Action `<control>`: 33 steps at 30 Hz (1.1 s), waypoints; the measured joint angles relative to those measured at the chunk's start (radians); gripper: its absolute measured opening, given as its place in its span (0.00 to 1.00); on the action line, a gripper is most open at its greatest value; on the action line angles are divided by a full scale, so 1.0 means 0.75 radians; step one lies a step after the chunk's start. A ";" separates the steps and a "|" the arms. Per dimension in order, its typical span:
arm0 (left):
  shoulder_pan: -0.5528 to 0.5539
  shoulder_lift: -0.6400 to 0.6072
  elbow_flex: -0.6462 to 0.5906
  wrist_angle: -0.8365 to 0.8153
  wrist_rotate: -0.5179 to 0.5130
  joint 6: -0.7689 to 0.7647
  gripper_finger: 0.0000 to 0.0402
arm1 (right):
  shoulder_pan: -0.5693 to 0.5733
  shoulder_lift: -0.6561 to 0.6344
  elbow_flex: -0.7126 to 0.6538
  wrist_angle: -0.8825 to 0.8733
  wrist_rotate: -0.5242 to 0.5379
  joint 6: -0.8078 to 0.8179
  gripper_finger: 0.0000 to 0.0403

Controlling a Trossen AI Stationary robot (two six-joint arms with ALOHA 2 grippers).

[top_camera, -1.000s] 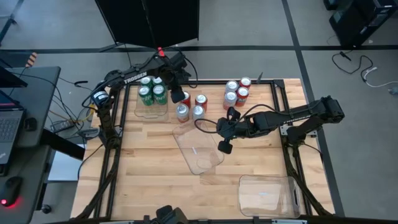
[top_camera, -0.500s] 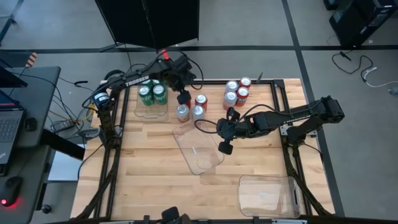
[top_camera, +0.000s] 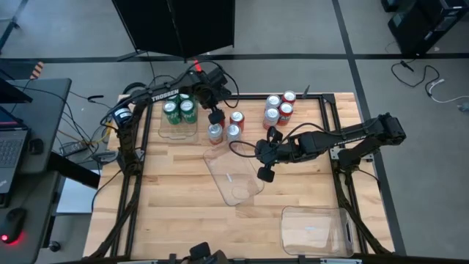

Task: Sort soda cans
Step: Put the bottom left orange soda can into the center transparent bin

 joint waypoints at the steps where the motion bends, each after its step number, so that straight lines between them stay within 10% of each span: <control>1: 0.000 0.002 0.000 0.005 -0.015 0.003 0.86 | 0.000 0.000 0.000 0.000 0.000 0.000 0.05; 33: 0.004 0.095 0.006 0.009 0.013 0.038 0.80 | 0.000 0.000 0.000 0.007 -0.001 0.000 0.07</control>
